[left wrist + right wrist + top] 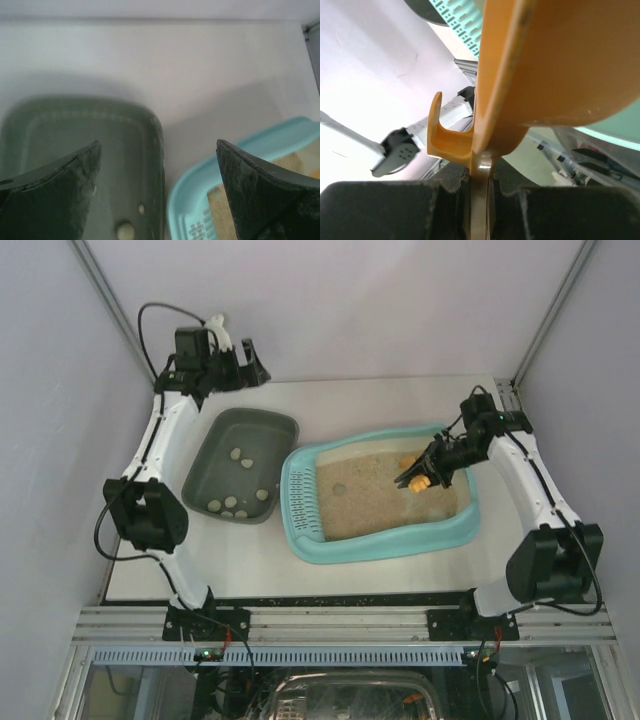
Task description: Clean the litter box
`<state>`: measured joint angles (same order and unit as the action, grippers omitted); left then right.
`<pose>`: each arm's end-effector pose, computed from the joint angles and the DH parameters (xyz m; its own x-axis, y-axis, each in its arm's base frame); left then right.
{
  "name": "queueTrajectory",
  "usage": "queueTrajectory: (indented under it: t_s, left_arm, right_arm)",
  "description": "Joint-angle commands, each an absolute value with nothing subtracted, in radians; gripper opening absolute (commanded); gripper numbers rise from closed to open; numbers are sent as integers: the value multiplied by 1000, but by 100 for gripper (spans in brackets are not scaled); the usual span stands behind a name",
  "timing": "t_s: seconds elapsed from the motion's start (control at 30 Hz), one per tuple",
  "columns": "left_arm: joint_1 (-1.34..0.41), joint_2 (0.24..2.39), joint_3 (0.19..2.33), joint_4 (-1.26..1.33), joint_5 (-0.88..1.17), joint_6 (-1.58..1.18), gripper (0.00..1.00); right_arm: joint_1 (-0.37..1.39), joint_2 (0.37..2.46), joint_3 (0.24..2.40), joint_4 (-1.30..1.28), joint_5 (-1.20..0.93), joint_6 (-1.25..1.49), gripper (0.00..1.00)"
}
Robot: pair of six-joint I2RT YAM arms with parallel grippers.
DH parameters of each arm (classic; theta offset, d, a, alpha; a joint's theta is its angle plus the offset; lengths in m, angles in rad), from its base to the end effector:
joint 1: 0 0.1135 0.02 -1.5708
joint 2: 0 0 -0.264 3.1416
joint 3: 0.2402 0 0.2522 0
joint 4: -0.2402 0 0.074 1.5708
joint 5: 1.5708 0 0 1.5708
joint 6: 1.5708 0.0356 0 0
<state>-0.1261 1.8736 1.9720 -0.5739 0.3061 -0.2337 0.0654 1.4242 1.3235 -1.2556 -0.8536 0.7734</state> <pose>0.4278 -0.0650 0.3998 -0.5311 -0.1552 -0.8330 0.2701 0.9008 -0.3401 0.2496 0.0432 0.3146 -0.8395 0.4052 0.3621 0.5358 0.5064 0.6756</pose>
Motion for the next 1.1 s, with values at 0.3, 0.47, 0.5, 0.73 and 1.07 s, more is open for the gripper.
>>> queueTrajectory:
  t_s: [0.3, 0.47, 0.5, 0.73, 1.07]
  left_arm:
    - [-154, 1483, 1392, -250, 80, -525, 100]
    - [-153, 1407, 1228, -107, -5, -562, 100]
    - [-153, 1404, 1221, -106, -15, -578, 100]
    - [-153, 1396, 1153, -78, -12, -594, 100]
    - [-150, 1359, 1111, -89, -39, -573, 100]
  right_arm:
    - [429, 1824, 1807, -1496, -725, 1047, 0]
    - [452, 1665, 1488, -1248, -730, 1313, 0]
    - [462, 1627, 1433, -1182, -724, 1408, 0]
    - [612, 1567, 1276, -684, -580, 1719, 0]
    - [698, 1536, 1093, -333, -425, 1982, 0]
